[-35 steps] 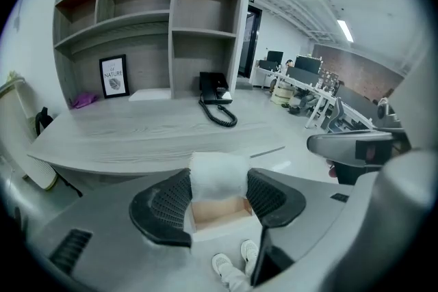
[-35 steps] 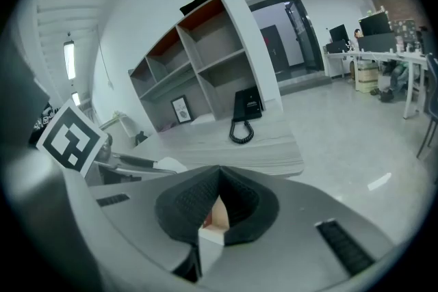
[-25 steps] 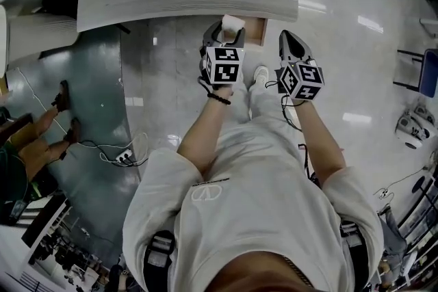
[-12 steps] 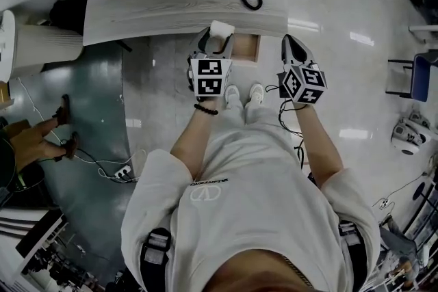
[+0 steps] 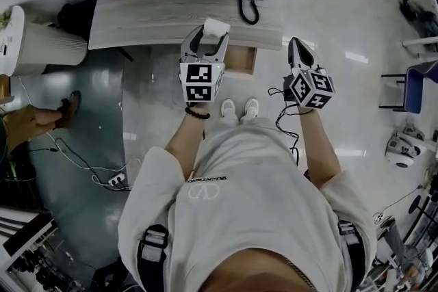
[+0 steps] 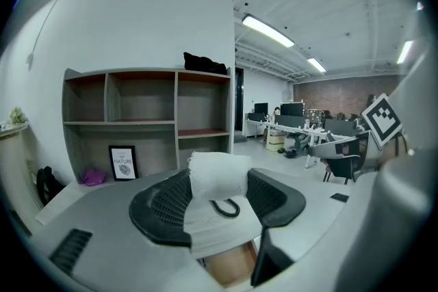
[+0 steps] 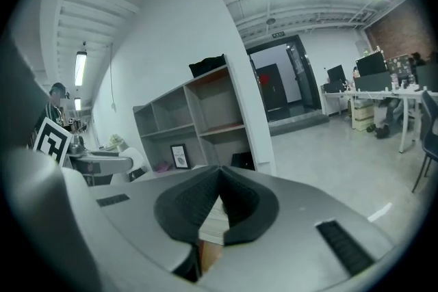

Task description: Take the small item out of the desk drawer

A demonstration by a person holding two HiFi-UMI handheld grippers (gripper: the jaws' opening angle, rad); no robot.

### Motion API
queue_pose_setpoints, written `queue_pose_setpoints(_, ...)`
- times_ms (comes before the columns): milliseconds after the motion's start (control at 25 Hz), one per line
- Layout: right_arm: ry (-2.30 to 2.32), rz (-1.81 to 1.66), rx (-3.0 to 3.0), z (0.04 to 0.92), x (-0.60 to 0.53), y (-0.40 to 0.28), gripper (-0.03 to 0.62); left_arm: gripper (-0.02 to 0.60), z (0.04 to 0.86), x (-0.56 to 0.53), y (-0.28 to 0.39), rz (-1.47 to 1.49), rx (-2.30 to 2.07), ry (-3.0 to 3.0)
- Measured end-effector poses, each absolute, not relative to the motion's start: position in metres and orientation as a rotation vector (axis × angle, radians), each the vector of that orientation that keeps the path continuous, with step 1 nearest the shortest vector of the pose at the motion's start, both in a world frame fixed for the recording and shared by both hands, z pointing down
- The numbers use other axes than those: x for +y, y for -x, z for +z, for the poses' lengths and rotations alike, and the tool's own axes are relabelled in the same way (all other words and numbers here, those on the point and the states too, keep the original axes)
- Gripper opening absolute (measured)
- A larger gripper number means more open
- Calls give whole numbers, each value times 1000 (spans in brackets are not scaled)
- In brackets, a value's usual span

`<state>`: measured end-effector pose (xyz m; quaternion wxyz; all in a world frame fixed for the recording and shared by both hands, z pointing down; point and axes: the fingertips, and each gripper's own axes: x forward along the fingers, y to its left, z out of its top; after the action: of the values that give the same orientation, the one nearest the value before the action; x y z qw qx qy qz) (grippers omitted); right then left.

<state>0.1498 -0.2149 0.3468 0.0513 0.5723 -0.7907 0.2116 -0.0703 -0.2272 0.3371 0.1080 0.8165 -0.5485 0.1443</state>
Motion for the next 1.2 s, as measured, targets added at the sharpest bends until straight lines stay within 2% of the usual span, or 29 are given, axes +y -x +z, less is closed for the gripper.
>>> queue_pose_setpoints(760, -1880, 437, -2544, 215, -192, -209, -2, 253, 206, -209, 118, 131, -1859, -2475)
queue_pose_setpoints(1200, -1928, 249, -2501, 174, -183, -227, -2, 252, 153, -195, 128, -90, -1920, -2516)
